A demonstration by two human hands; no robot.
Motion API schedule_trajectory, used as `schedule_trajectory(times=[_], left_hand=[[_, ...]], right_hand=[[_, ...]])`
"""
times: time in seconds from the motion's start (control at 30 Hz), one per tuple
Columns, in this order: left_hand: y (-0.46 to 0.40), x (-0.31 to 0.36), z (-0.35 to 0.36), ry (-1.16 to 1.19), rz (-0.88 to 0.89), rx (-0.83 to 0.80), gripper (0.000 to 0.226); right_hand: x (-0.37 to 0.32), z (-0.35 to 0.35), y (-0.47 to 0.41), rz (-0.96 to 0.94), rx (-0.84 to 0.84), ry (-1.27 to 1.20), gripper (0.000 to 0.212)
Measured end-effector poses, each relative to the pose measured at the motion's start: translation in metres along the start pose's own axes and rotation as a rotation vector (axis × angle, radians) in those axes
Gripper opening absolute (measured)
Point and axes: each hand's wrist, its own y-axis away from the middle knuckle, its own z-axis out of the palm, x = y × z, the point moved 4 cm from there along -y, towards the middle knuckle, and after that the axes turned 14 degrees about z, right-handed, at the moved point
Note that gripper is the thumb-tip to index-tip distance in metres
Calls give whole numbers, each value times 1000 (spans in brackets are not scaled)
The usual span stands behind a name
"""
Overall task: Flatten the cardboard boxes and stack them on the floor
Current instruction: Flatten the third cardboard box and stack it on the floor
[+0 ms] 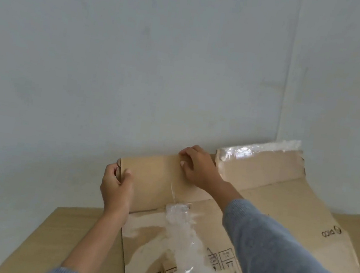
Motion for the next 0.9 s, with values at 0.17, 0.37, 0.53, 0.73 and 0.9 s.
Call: schedule_trajectory(times=[0.17, 0.37, 0.53, 0.73, 0.9], left_hand=[[6, -84, 7, -300, -168, -41, 25], [26, -144, 19, -534, -240, -187, 35], [23, -185, 27, -627, -212, -239, 29], [46, -227, 34, -700, -274, -392, 30], [50, -226, 36, -870, -153, -547, 28]], right_hand=[[19, 88, 0, 81, -89, 57, 40], [50, 146, 11, 96, -144, 129, 41], [56, 169, 5, 72, -202, 212, 46], [89, 187, 36, 202, -272, 316, 51], [110, 200, 56, 280, -318, 312, 45]])
